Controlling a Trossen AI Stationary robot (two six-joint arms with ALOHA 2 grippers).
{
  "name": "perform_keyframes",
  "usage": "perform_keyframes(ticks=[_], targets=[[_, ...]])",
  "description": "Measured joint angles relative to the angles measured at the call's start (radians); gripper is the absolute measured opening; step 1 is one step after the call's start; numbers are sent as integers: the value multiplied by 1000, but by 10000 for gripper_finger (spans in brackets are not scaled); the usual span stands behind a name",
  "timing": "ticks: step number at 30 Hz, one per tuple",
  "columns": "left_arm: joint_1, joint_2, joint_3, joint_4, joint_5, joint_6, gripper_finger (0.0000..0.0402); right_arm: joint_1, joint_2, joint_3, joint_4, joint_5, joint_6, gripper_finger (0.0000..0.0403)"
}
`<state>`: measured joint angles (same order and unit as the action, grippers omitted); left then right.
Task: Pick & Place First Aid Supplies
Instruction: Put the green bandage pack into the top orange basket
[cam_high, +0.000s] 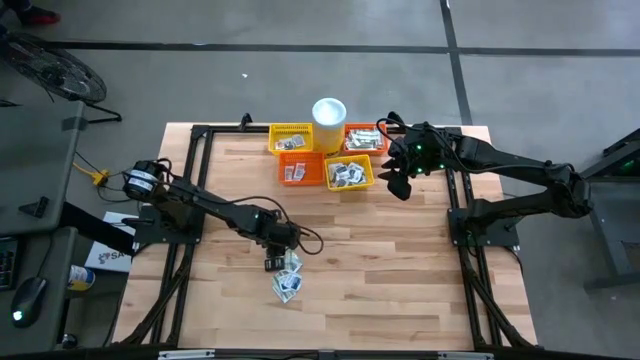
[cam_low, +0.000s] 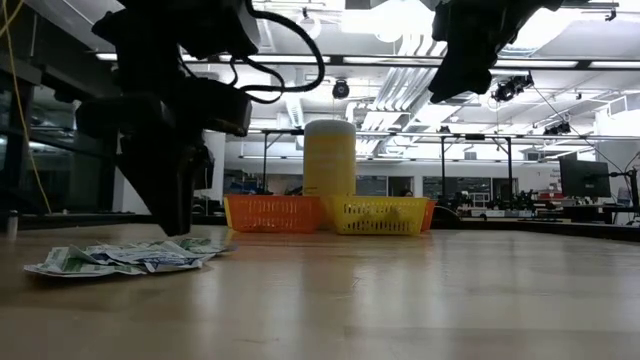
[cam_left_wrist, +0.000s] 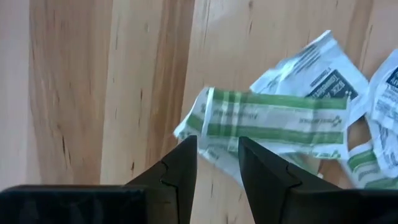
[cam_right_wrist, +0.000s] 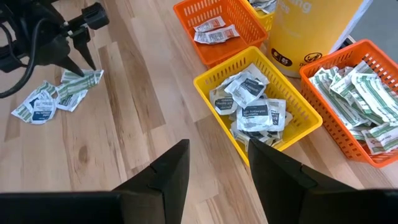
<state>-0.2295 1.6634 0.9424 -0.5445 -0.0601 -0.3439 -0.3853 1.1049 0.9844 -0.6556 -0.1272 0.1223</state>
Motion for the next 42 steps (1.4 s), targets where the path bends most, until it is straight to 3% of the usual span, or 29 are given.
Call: perform_keyframes(ticks=[12,26,35,42], targets=[[0,11,-11,21,19,-1,110,0,0,0,-9,0,0,158],[0,25,-11,27,27,-36,4,0,0,0,-13,0,0,158],[0,25,35,-11,77,-80,1,0,0,0,-13,0,-11,158],[0,12,126,-130,21,-83,1,0,0,0,-14,1,-11,158]])
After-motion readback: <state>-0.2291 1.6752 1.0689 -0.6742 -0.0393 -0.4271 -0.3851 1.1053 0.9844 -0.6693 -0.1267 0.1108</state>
